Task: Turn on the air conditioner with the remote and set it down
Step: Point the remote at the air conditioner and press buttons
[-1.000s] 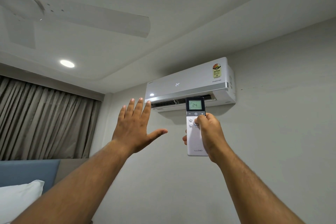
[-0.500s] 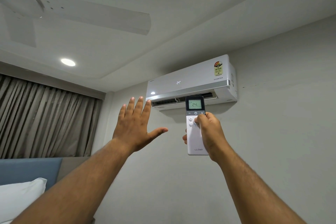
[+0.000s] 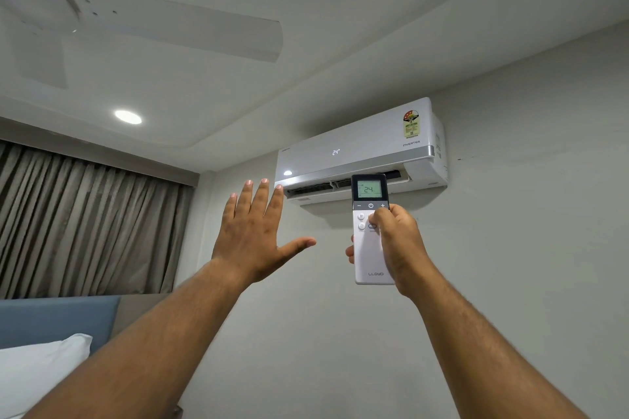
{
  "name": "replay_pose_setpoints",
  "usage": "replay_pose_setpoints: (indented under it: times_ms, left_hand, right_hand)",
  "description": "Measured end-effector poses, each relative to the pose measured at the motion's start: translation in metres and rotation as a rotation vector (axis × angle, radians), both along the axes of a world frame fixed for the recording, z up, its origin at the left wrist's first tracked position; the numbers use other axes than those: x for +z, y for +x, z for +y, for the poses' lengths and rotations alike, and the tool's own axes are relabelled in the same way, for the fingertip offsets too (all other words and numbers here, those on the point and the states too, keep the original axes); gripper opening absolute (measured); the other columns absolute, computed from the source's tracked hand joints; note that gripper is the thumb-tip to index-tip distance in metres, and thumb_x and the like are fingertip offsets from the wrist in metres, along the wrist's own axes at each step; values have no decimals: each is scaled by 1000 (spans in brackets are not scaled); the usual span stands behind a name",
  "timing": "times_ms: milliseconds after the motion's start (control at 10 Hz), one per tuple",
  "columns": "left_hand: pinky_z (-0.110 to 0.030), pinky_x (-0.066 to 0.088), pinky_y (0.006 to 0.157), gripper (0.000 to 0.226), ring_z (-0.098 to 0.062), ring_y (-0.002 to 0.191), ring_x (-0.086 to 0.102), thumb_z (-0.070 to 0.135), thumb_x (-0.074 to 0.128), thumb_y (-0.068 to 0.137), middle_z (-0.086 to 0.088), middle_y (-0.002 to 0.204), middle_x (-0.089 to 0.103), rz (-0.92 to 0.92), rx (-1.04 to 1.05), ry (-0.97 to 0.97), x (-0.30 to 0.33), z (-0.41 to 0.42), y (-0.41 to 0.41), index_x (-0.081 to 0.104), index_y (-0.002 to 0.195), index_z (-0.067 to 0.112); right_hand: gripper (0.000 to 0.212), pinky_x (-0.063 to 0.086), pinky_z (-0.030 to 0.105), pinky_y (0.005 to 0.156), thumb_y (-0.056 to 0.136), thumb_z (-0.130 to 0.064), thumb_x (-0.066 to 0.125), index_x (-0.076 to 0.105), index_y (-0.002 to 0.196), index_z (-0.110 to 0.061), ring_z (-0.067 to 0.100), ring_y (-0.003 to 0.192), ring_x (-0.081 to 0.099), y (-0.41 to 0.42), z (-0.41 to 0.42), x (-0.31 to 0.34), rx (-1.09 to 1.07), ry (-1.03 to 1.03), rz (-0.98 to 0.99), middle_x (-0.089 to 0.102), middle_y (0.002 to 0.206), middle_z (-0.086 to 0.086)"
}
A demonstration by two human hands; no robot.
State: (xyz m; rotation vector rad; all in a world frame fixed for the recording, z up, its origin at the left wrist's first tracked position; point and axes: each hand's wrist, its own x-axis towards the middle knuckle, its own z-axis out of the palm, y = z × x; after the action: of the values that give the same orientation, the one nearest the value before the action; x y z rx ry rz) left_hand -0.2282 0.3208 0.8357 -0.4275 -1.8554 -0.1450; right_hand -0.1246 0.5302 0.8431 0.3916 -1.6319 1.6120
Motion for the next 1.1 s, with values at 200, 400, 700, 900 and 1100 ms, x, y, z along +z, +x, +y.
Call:
replay_pose_setpoints:
  times_ms: [200, 400, 700, 900, 1100]
  left_hand:
    - [-51, 2, 120, 113, -32, 149, -7, 94, -1, 68, -12, 164, 0, -5, 8, 2, 0, -3, -1, -5, 153, 18]
    - [-50, 1, 119, 113, -32, 149, -6, 94, -1, 68, -12, 164, 1, 1, 6, 4, 0, -4, 3, -4, 153, 18]
    - [-50, 0, 118, 113, -32, 149, -5, 93, 0, 69, -12, 164, 2, 11, -1, 20, 2, -2, 12, -3, 153, 18]
    - [-50, 0, 119, 113, -32, 149, -7, 93, -2, 68, -12, 164, 0, 8, 10, 12, 4, -3, 18, -6, 152, 18]
    - [-50, 0, 118, 114, -32, 149, -7, 94, -1, 68, -12, 164, 0, 8, 1, 12, 4, -4, 25, -5, 152, 18]
  right_hand:
    - [6, 54, 35, 43, 87, -14, 45, 51, 89, -14, 34, 48, 69, -1, 0, 0, -5, 2, 0, 65, 81, 23]
    - [7, 55, 37, 44, 86, -14, 45, 51, 90, -12, 34, 48, 69, 3, -1, 1, -4, 11, 6, 64, 80, 23]
    - [8, 55, 35, 42, 89, -12, 44, 51, 94, -10, 31, 46, 69, 15, 1, 5, -15, 23, 12, 64, 82, 23]
    - [8, 55, 34, 42, 90, -13, 45, 52, 94, -12, 31, 46, 69, 23, 2, 5, -10, 13, 21, 64, 84, 24]
    - [8, 54, 34, 43, 89, -12, 45, 52, 92, -11, 32, 47, 69, 28, 2, 4, -6, 5, 20, 64, 84, 24]
